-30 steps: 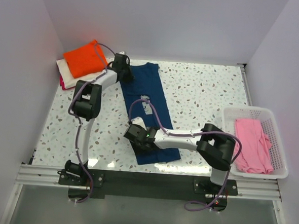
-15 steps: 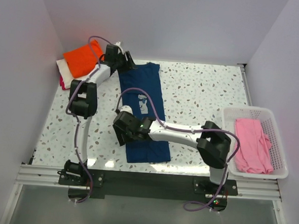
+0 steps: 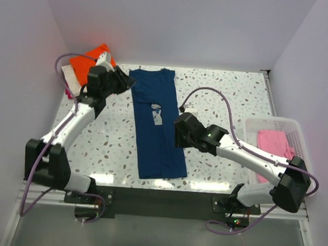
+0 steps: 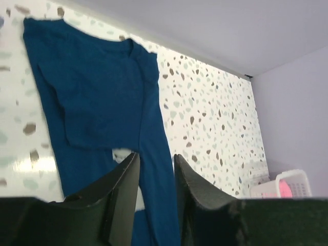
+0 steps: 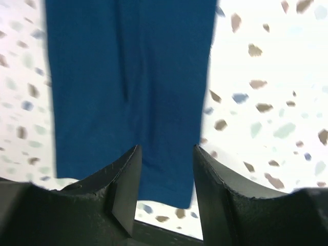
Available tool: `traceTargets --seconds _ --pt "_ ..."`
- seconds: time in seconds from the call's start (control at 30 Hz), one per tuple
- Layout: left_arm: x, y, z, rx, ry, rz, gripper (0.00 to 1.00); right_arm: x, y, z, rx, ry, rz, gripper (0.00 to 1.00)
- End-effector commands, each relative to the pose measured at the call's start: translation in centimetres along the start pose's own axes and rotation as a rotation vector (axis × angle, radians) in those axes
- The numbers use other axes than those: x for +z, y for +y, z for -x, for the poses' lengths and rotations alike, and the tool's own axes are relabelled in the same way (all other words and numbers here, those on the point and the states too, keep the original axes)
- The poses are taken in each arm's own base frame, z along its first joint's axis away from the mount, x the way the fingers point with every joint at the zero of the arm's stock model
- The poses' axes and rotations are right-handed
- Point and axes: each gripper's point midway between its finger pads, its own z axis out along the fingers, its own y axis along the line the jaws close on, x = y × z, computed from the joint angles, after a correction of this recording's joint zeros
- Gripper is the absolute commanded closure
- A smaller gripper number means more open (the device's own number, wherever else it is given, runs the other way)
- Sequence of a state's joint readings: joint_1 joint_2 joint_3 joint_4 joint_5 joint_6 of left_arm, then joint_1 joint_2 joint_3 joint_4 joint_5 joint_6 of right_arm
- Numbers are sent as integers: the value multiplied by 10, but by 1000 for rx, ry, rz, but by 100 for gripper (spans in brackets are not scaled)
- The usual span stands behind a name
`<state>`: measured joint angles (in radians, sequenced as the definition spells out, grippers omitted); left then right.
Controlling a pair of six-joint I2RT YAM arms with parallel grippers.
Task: Fold and stack the t-shirts
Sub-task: Fold the tshirt
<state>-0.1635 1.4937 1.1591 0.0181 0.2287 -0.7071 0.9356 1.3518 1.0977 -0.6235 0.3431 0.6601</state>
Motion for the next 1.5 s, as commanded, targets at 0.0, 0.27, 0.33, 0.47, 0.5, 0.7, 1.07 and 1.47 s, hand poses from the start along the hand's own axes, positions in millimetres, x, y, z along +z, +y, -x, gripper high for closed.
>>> traceTargets --seconds 0.0,0.27,0.33,0.47,0.5,0.7,1.07,1.47 --pt "-42 31 -78 -32 92 160 63 3 -25 -29 -6 67 -56 52" --pt "-125 48 -206 -2 312 252 68 26 -34 -77 -37 185 -34 60" --pt "-140 48 -235 38 397 274 67 30 -36 -90 -43 216 -31 60" --pt "-162 39 -269 78 482 296 61 35 -36 -99 -39 231 -18 62" --pt "-169 34 -280 106 517 282 60 36 -39 -104 -39 238 -21 62" --pt "-184 30 -327 207 648 307 56 40 -36 -123 -33 283 14 63" --pt "-187 27 -344 380 668 355 55 35 -24 -141 -67 311 33 63" --pt "-185 30 -362 448 702 342 60 39 -30 -147 -75 308 -20 63"
